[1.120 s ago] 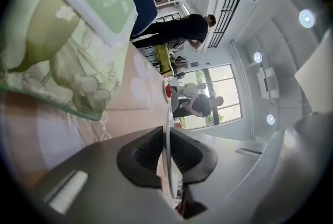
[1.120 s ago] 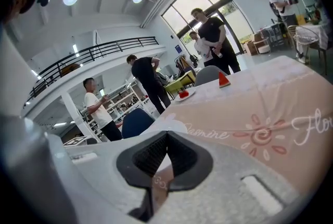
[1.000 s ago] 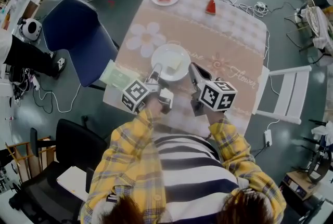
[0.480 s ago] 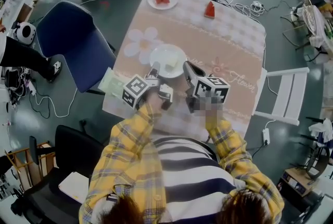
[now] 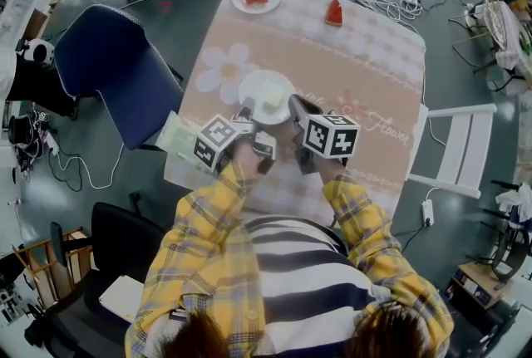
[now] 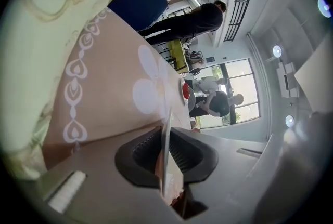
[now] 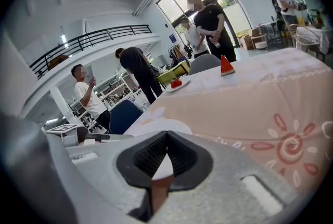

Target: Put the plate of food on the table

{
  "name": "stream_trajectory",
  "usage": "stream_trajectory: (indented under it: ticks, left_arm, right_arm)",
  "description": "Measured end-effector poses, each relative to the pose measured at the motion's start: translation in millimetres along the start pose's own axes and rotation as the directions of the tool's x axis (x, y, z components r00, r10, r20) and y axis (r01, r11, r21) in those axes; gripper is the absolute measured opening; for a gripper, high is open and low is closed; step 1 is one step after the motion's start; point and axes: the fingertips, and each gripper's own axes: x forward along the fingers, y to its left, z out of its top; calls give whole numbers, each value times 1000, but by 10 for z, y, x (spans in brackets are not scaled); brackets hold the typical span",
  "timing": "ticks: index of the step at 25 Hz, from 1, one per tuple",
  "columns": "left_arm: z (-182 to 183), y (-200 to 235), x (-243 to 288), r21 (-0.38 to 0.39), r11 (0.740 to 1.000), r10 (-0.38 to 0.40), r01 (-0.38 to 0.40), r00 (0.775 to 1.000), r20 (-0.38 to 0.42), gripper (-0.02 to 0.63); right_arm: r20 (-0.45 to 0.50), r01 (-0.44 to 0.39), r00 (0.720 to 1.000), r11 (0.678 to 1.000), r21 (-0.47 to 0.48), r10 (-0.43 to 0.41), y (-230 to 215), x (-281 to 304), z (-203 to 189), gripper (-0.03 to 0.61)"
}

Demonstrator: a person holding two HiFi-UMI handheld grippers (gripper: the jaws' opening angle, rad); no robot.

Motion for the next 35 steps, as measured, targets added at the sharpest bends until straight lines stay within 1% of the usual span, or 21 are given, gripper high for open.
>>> stream_trajectory:
  ticks: [5,9,12,14,16,18,21,24,26,28,30,32,33,34,35]
  left_arm:
    - [-10,13,-18,-21,1000,18,-18,1000,-11,38]
    - [-35,-17,-54,-2,1000,26,-26,1000,-17,148]
    - [-78,-35,-81,23,999,46,-45,998,-30,213]
    - [-96,-64,-90,64,996,59,-57,998,-32,270]
    - [-102,-113,-101,127,990,67,-64,997,-25,327]
    - [-111,-157,-128,199,977,76,-72,997,-14,374]
    - [-177,-150,-176,294,950,113,-103,993,-17,431]
    - [-274,-100,-229,349,929,148,-126,988,-38,439]
    - [-312,-97,-273,366,922,150,-126,988,-37,436]
    - [-320,-98,-328,378,917,147,-128,989,-21,410]
    - [-294,-69,-390,386,912,149,-141,989,10,333]
    - [-271,-27,-444,389,908,156,-155,987,30,232]
    - [-270,-16,-462,395,905,158,-158,987,32,164]
    - [-273,-14,-473,406,900,160,-158,987,31,79]
    - [-280,-24,-480,421,894,157,-153,987,26,14]
  right_arm:
    - [-12,-10,1000,1000,8,10,-9,42,-20,-5]
    - [-25,-23,999,1000,7,23,16,70,-42,-5]
    - [-31,-34,999,999,2,34,37,84,-50,-5]
    - [-32,-40,999,999,-3,40,48,84,-47,-5]
    - [-32,-44,999,999,-6,44,56,74,-46,-5]
    - [-31,-47,998,999,-8,47,64,57,-45,-5]
    - [-31,-48,998,999,-10,48,68,35,-47,-5]
    - [-35,-52,998,999,-12,51,78,26,-60,-5]
    - [-38,-51,998,999,-16,50,81,17,-67,-5]
    - [-39,-50,998,999,-21,50,90,1,-71,-5]
    - [-39,-56,998,998,-25,55,116,-17,-81,-5]
    - [-44,-59,997,998,-35,58,134,-39,-103,-5]
    - [-49,-59,997,997,-41,57,138,-50,-117,-5]
    - [-54,-57,997,997,-46,55,139,-60,-132,-5]
    - [-60,-55,997,997,-51,52,138,-71,-148,-5]
